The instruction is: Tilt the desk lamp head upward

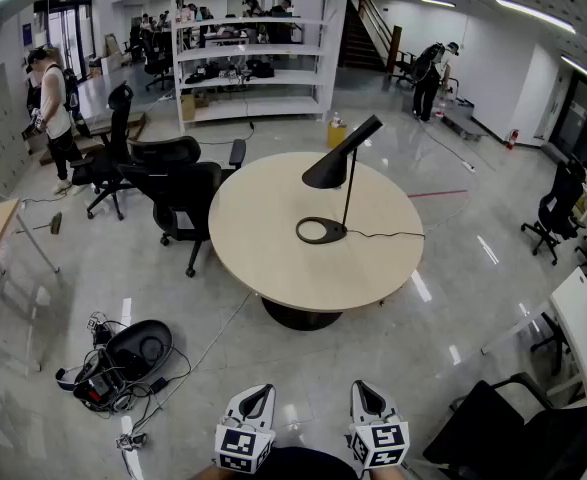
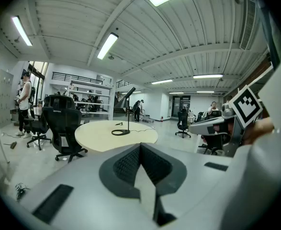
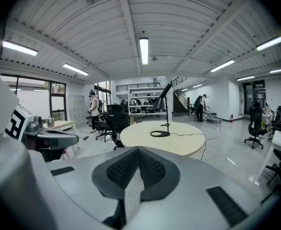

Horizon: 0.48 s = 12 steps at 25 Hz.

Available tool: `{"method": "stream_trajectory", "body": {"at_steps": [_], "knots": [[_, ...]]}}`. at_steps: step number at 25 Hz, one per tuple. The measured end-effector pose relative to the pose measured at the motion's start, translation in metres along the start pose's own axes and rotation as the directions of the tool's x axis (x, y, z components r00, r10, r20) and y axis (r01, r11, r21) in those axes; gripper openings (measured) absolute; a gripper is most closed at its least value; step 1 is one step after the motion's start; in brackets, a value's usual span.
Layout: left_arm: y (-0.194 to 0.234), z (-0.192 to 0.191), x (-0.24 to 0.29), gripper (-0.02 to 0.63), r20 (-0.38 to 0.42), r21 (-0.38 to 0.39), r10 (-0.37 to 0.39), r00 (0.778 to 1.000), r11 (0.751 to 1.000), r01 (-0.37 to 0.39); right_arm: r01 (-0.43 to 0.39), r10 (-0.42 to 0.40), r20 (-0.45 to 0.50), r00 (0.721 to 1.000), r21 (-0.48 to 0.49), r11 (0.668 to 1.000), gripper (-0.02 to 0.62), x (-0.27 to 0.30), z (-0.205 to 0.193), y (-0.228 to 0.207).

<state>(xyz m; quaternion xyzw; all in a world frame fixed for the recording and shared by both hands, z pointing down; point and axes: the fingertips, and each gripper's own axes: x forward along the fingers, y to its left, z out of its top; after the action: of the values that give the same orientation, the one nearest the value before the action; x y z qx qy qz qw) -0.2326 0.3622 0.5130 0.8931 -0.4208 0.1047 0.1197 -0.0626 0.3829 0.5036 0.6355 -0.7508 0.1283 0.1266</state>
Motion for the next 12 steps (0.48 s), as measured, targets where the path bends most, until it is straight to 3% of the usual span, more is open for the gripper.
{"method": "stream_trajectory", "body": {"at_steps": [6, 12], "knots": [[0.063, 0.019, 0.005, 0.046, 0.025, 0.014, -0.006, 1.0, 1.0, 0.005, 0.018, -0.018, 0.015, 1.0, -0.018, 1.0, 0.014, 0.05, 0.028, 0.029], [0.095, 0.018, 0.012, 0.046, 0.015, 0.005, -0.042, 0.999, 0.999, 0.042, 0.078, -0.078, 0.019, 0.997, -0.029, 0.997, 0.014, 0.069, 0.044, 0.037]]}}
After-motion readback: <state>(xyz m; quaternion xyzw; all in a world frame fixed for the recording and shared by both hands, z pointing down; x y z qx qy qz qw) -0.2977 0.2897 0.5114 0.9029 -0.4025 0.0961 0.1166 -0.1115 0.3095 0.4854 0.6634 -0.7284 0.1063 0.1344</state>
